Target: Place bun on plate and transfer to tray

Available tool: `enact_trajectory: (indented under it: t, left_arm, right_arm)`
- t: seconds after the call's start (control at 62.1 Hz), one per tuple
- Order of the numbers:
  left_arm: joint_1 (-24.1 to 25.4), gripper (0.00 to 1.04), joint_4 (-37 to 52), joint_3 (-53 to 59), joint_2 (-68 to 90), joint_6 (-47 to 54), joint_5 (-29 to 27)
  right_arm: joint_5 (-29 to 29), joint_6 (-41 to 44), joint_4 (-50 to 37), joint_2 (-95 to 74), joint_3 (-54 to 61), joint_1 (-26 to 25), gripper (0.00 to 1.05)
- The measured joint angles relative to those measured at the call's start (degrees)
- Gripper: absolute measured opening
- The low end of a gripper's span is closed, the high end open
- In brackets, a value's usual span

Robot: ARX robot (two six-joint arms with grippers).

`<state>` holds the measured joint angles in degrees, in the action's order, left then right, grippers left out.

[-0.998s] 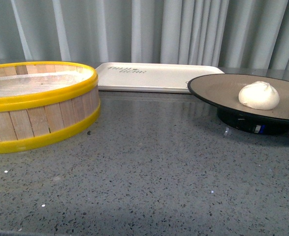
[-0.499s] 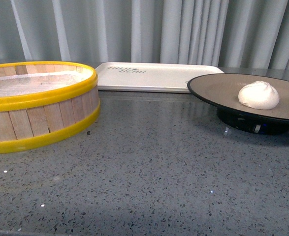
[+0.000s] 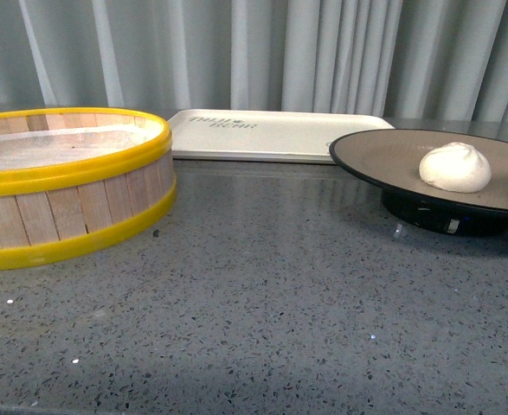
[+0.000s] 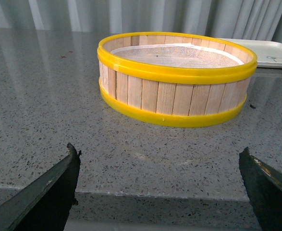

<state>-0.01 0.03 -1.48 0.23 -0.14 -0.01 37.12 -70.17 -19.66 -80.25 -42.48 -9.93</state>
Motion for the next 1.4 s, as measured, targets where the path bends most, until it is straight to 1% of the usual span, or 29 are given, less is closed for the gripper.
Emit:
enact_trajectory:
  t: [0.129,0.161,0.322,0.435,0.692,0.757,0.966,1.079,1.159,1.224,1.304,1.401]
  left_arm:
    - [0.0,0.98,0.0,0.0,0.0,0.0,0.0]
    - [0.0,0.98,0.0,0.0,0.0,0.0,0.0]
    - [0.0,0.98,0.0,0.0,0.0,0.0,0.0]
    - [0.0,0.98,0.0,0.0,0.0,0.0,0.0]
    - [0.0,0.98,0.0,0.0,0.0,0.0,0.0]
    - [0.0,0.98,0.0,0.0,0.0,0.0,0.0]
    - [0.0,0.98,0.0,0.0,0.0,0.0,0.0]
    - [0.0,0.98,0.0,0.0,0.0,0.0,0.0]
    - [0.0,0.98,0.0,0.0,0.0,0.0,0.0]
    - [0.0,0.98,0.0,0.0,0.0,0.0,0.0]
    - [0.0,0.98,0.0,0.0,0.0,0.0,0.0]
    - [0.0,0.98,0.0,0.0,0.0,0.0,0.0]
  right_arm:
    - [-0.2,-0.8,-0.2,0.0,0.3,1.7,0.96]
    - [-0.3,-1.1,-0.2,0.0,0.3,1.9,0.94]
    - [-0.7,-1.2,0.0,0.5,0.7,2.2,0.68]
    - [-0.5,-1.3,0.1,0.8,0.7,2.1,0.52]
    - [-0.2,-1.5,0.2,1.0,0.9,1.3,0.11]
    - [-0.6,-1.0,0.4,1.0,1.5,1.2,0.04]
    - [0.3,-1.3,-0.5,2.5,2.6,1.0,0.03]
    - [1.3,-3.3,-5.3,4.0,3.3,0.7,0.03]
    - [3.2,-5.7,-10.0,4.9,3.1,-0.5,0.03]
    - [3.7,-7.3,-11.6,4.6,1.4,-1.8,0.03]
    - [2.5,-8.9,-11.9,1.3,-3.5,-2.6,0.03]
    - [-0.5,-10.6,-11.5,-3.3,-9.8,-1.3,0.03]
